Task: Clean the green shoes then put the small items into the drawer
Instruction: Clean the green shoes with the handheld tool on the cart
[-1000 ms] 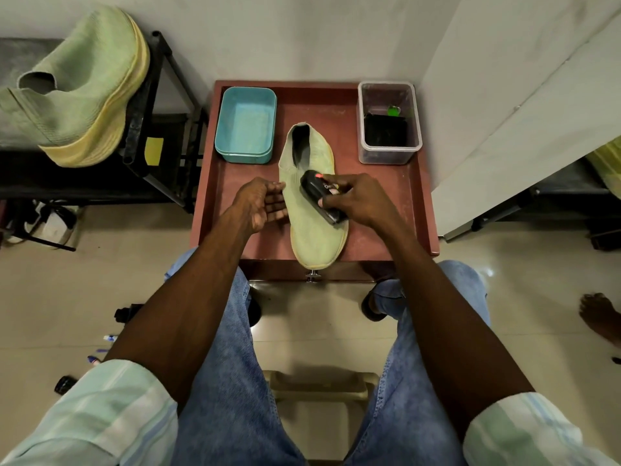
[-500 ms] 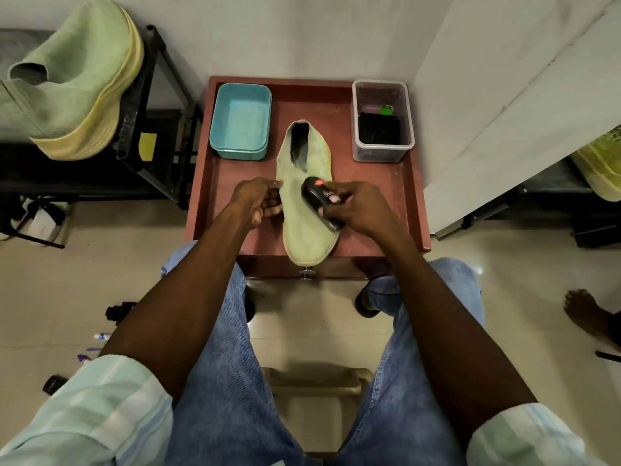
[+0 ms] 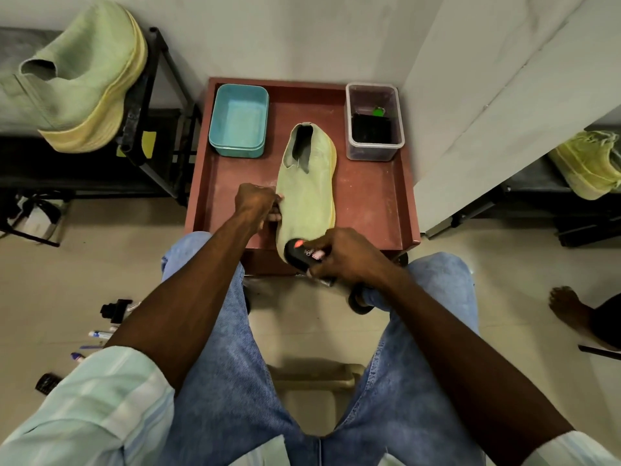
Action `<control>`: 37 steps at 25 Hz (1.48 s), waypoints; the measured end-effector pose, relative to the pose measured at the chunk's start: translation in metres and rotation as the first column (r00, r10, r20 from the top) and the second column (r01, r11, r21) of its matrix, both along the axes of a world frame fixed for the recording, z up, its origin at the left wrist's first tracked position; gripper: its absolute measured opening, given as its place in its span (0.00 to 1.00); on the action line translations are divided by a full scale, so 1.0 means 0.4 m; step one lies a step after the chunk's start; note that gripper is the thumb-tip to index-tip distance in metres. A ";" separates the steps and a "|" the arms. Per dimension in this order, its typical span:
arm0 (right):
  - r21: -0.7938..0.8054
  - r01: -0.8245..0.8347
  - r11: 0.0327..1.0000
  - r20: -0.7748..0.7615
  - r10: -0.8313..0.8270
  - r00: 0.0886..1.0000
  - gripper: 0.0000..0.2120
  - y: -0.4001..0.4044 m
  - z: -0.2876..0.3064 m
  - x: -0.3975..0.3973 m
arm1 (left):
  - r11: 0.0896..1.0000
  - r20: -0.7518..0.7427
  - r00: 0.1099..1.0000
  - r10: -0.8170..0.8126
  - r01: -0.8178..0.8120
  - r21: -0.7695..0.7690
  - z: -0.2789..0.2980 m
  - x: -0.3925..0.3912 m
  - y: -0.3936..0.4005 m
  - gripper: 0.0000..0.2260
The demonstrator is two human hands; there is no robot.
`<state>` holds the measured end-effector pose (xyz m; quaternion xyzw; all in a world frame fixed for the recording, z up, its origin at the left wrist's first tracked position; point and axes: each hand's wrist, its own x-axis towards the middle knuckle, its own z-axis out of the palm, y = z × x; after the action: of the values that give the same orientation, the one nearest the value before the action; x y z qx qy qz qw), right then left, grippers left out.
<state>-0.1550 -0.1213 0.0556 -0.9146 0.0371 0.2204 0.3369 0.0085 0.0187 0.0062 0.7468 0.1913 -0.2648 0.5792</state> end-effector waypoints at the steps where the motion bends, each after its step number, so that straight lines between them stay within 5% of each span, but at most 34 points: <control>1: 0.104 0.032 0.994 -0.030 -0.029 0.999 0.23 -0.009 0.006 -0.014 | 1.000 -0.006 1.000 -0.022 0.022 -0.016 0.006 -0.002 0.001 0.01; 3: 0.233 0.249 0.940 0.036 -0.264 0.964 0.22 -0.026 0.005 0.002 | 0.996 -0.031 0.998 -0.050 0.048 -0.071 0.016 -0.006 0.006 0.02; 5: 0.160 0.419 0.894 0.186 -0.445 0.876 0.27 -0.045 -0.018 0.050 | 0.993 -0.045 0.997 -0.059 0.054 -0.104 0.022 -0.010 0.005 0.02; 9: -0.056 0.228 0.972 0.120 -0.220 0.968 0.27 0.009 -0.024 0.062 | 0.998 -0.008 1.000 -0.020 0.019 -0.052 0.015 -0.011 -0.003 0.03; 12: 0.033 0.048 0.998 0.004 -0.048 0.999 0.22 0.015 0.002 0.011 | 1.000 0.022 0.999 -0.024 0.024 -0.004 0.010 -0.007 0.005 0.06; 14: 0.206 0.222 0.953 -0.013 -0.224 0.974 0.20 -0.012 0.005 0.021 | 0.997 0.001 0.998 -0.066 0.066 -0.046 0.020 -0.009 0.011 0.04; 17: 0.297 0.536 0.791 0.132 -0.589 0.797 0.24 -0.028 -0.022 0.079 | 0.990 -0.048 0.993 -0.105 0.100 -0.096 0.029 -0.013 0.017 0.02; 21: 0.198 0.533 0.822 0.231 -0.568 0.790 0.26 0.022 -0.067 0.132 | 0.981 -0.105 0.984 -0.142 0.125 -0.149 0.029 -0.020 0.016 0.03; 24: 0.266 0.546 0.794 0.073 -0.582 0.810 0.18 0.031 -0.058 0.138 | 0.988 -0.055 0.996 -0.074 0.066 -0.136 0.025 -0.023 0.013 0.03; 26: 0.276 0.428 0.861 -0.051 -0.432 0.901 0.06 0.012 -0.028 0.111 | 0.995 -0.026 0.999 -0.035 0.033 -0.098 0.022 -0.019 0.012 0.05; 29: 0.278 0.188 0.942 -0.189 -0.138 0.972 0.14 -0.035 0.030 0.058 | 0.995 -0.046 0.998 -0.053 0.049 -0.089 0.021 -0.018 0.014 0.01; 32: 0.384 0.442 0.811 -0.072 -0.451 0.890 0.20 -0.058 0.028 0.082 | 0.992 -0.066 0.996 -0.066 0.059 -0.111 0.024 -0.019 0.013 0.01; 34: 0.317 0.550 0.773 0.156 -0.615 0.773 0.23 -0.049 -0.005 0.119 | 0.989 -0.082 0.993 -0.082 0.071 -0.131 0.026 -0.022 0.012 0.02; 37: -0.038 0.452 0.891 0.221 -0.434 0.873 0.22 -0.009 -0.039 0.147 | 0.989 -0.049 0.995 -0.093 0.086 -0.123 0.026 -0.026 0.005 0.03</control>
<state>-0.0960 -0.1247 0.0399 -0.9135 0.2203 0.0392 0.3397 -0.0020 0.0206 0.0166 0.7107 0.1571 -0.3219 0.6055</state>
